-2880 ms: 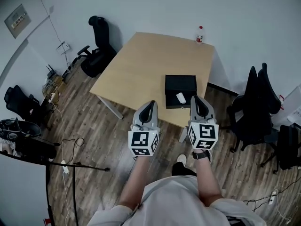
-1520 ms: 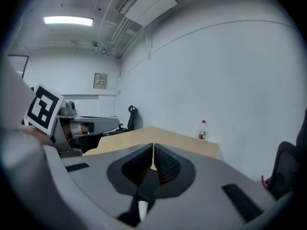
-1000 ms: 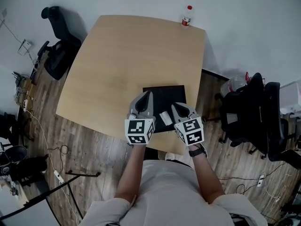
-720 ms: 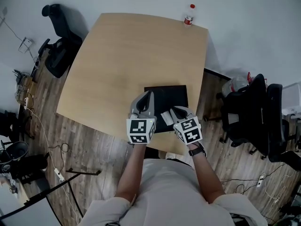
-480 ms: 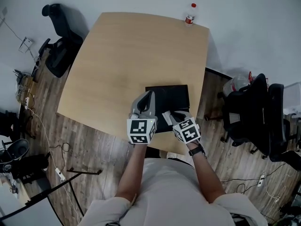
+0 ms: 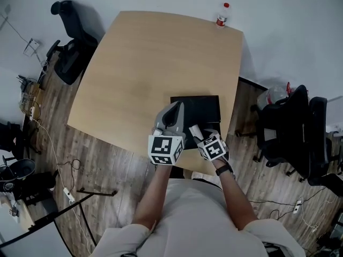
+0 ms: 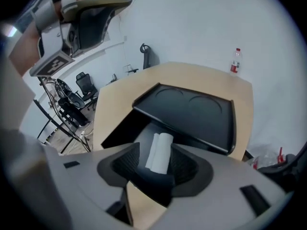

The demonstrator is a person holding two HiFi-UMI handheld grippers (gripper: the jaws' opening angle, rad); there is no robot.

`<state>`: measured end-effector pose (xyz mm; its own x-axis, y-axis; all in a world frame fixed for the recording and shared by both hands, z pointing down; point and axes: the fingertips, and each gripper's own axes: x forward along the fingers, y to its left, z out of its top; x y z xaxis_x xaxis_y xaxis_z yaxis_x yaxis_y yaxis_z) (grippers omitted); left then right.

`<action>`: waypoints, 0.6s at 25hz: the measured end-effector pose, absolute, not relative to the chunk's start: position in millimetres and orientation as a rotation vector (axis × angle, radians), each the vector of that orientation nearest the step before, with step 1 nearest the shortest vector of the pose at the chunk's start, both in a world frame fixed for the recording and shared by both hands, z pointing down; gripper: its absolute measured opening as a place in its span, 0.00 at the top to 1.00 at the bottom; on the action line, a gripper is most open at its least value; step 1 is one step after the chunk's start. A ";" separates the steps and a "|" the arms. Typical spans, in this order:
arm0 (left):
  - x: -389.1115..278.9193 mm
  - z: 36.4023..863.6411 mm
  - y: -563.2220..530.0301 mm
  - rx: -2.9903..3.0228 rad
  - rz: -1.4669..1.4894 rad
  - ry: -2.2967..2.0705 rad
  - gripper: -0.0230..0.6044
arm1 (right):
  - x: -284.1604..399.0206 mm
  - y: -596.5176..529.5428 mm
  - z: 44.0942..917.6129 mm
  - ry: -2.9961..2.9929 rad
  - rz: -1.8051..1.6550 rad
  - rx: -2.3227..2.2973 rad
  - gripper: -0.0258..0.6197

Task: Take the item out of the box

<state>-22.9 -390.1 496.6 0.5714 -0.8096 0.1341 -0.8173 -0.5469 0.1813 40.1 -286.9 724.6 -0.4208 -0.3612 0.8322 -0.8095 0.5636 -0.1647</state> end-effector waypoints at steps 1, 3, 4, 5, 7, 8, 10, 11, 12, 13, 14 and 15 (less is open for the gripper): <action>-23.0 497.1 -390.0 2.582 0.052 -1.356 0.95 | 40.8 -287.9 727.6 -2.008 0.730 0.939 0.69; -25.0 499.2 -390.4 2.580 0.060 -1.359 0.95 | 41.5 -290.9 733.3 -1.997 0.734 0.933 0.67; -26.7 500.3 -390.7 2.580 0.066 -1.364 0.95 | 41.5 -292.2 736.6 -1.992 0.736 0.925 0.66; -28.6 500.9 -391.0 2.580 0.072 -1.372 0.95 | 41.2 -292.7 740.5 -1.985 0.739 0.912 0.65; -32.7 500.5 -391.6 2.581 0.080 -1.388 0.95 | 40.2 -292.0 750.1 -1.966 0.743 0.873 0.65; -34.3 499.8 -392.3 2.581 0.081 -1.394 0.95 | 40.3 -291.7 755.3 -1.952 0.743 0.854 0.65; -35.8 497.6 -393.6 2.582 0.078 -1.399 0.95 | 42.5 -291.4 764.9 -1.919 0.744 0.835 0.65; -36.3 496.7 -393.9 2.582 0.076 -1.400 0.95 | 43.7 -291.3 768.7 -1.903 0.750 0.836 0.65; -36.9 496.1 -394.0 2.583 0.074 -1.399 0.95 | 44.7 -291.3 771.7 -1.888 0.757 0.841 0.65; -37.2 496.1 -393.9 2.583 0.075 -1.398 0.95 | 45.5 -291.5 774.5 -1.878 0.762 0.846 0.65; -37.2 496.4 -393.8 2.583 0.079 -1.396 0.95 | 46.0 -291.5 777.4 -1.873 0.765 0.849 0.65; -36.9 497.1 -393.6 2.584 0.085 -1.393 0.95 | 46.5 -291.0 780.0 -1.869 0.769 0.848 0.65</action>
<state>-36.9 -393.6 497.1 0.5531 -0.8201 0.1470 -0.8319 -0.5337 0.1521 46.5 -291.0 780.0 -0.3450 -0.2360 0.9084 -0.8072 0.5684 -0.1589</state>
